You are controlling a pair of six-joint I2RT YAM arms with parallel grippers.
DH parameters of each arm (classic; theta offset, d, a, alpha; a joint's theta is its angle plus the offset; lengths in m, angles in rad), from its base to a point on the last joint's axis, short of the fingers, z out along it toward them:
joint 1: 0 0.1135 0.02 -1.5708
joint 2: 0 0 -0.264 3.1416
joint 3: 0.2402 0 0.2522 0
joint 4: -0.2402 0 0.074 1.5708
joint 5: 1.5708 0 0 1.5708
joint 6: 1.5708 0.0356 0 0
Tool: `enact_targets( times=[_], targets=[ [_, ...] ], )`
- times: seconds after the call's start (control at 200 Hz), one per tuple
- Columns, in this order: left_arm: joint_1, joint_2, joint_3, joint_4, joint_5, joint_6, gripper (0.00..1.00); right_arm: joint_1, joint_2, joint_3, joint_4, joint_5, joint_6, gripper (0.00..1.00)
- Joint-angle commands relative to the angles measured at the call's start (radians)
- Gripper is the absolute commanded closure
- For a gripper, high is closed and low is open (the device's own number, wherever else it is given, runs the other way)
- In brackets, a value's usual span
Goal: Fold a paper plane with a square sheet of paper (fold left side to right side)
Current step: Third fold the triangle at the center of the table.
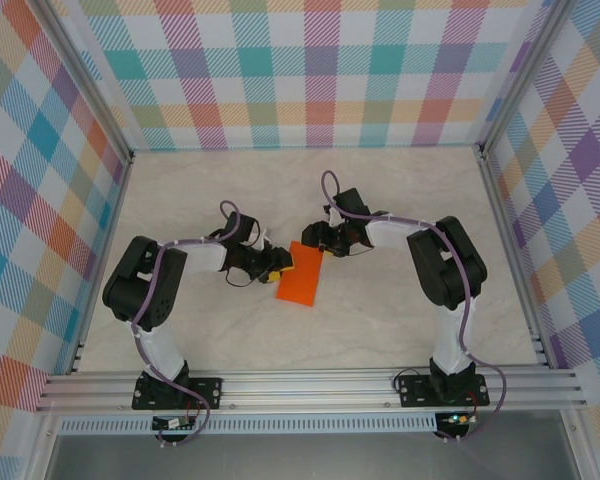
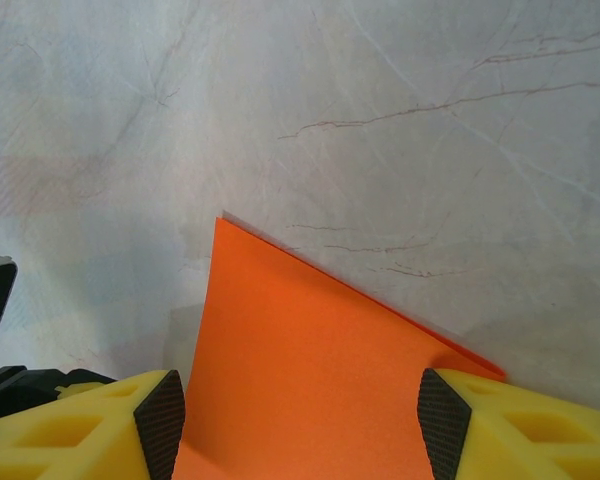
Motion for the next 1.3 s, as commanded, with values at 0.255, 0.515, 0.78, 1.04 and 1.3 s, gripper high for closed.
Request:
enact_targets(
  times=[0.255,0.515,0.78,1.04,1.3],
  targets=[
    [-0.017,-0.033,0.018,-0.055,-0.029,0.036,0.79,0.003,0.011,0.009,-0.022,0.017,-0.045,0.24],
    [-0.040,-0.010,0.004,-0.056,-0.054,0.044,0.86,0.003,-0.075,0.001,-0.064,0.089,-0.123,0.07],
    [-0.057,-0.002,0.004,-0.041,-0.062,0.036,0.90,0.016,-0.253,-0.147,-0.073,-0.061,-0.076,0.29],
    [-0.076,-0.018,0.010,-0.047,-0.073,0.020,0.95,0.111,-0.303,-0.271,-0.038,-0.085,0.002,0.61],
    [-0.097,-0.044,0.013,-0.066,-0.095,-0.013,0.96,0.123,-0.257,-0.318,-0.064,0.008,0.013,0.64]
  ],
)
